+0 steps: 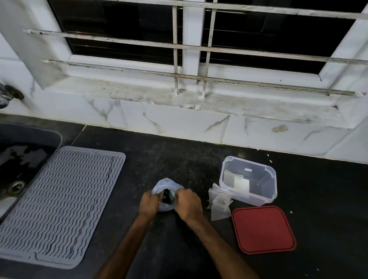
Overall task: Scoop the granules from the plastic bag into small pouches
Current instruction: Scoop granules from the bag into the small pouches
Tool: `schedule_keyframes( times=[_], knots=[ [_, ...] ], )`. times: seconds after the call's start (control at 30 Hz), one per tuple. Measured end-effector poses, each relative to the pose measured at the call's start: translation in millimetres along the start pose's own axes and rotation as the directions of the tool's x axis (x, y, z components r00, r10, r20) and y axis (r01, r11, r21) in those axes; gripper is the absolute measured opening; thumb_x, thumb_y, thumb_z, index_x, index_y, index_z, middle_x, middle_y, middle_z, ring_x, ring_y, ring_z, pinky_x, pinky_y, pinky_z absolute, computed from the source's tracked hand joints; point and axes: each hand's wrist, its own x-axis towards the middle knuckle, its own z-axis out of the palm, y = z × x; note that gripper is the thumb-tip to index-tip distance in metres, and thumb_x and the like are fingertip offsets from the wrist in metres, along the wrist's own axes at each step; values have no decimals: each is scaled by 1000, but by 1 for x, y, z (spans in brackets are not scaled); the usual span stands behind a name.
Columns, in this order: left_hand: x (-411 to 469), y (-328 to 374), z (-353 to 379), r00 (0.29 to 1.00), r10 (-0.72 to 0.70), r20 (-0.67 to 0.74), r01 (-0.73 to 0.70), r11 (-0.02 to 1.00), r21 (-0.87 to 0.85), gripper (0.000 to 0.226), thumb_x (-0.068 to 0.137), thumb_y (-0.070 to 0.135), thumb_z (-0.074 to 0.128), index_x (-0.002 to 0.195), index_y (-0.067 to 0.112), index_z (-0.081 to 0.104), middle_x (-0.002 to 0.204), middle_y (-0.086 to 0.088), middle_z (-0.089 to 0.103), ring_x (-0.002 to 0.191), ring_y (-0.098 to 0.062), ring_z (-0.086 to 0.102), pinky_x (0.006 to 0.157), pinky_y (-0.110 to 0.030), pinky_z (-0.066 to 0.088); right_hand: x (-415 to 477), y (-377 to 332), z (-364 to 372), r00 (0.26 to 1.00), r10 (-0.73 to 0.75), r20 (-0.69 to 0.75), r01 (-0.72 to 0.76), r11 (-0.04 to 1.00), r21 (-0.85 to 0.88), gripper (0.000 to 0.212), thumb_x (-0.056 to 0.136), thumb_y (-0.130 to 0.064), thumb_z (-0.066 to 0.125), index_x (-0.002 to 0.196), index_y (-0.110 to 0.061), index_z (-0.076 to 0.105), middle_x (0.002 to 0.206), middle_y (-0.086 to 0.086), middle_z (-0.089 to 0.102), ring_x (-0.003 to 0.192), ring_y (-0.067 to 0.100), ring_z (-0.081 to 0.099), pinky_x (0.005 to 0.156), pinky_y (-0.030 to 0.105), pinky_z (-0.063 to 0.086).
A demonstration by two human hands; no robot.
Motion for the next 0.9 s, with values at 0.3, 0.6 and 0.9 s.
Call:
schedule_keyframes(
  times=[0.3, 0.6, 0.9],
  knots=[
    [19, -10, -3, 998, -35, 58, 36, 999, -20, 16, 93, 11, 58, 101, 3, 69, 105, -20, 70, 98, -33, 65, 91, -45, 53, 2, 15, 6, 981, 155, 112, -187, 900, 394, 23, 96, -20, 52, 110, -14, 69, 65, 4, 69, 38, 5, 53, 44, 19, 47],
    [15, -8, -1, 999, 31, 31, -30, 998, -56, 21, 95, 3, 51, 112, 4, 63, 101, -12, 66, 91, -23, 62, 67, -27, 47, 2, 12, 10, 975, 182, 129, -221, 867, 446, 21, 97, -21, 49, 89, -16, 68, 66, 6, 71, 40, 10, 56, 49, 26, 53],
    [26, -18, -9, 999, -32, 26, 35, 993, -117, 17, 91, 6, 57, 106, 5, 65, 100, -16, 70, 94, -31, 67, 88, -46, 55, 2, 15, 5, 959, 212, 186, -280, 801, 529, 23, 90, -17, 53, 79, -9, 72, 63, 6, 72, 39, 11, 55, 50, 26, 51]
  ],
)
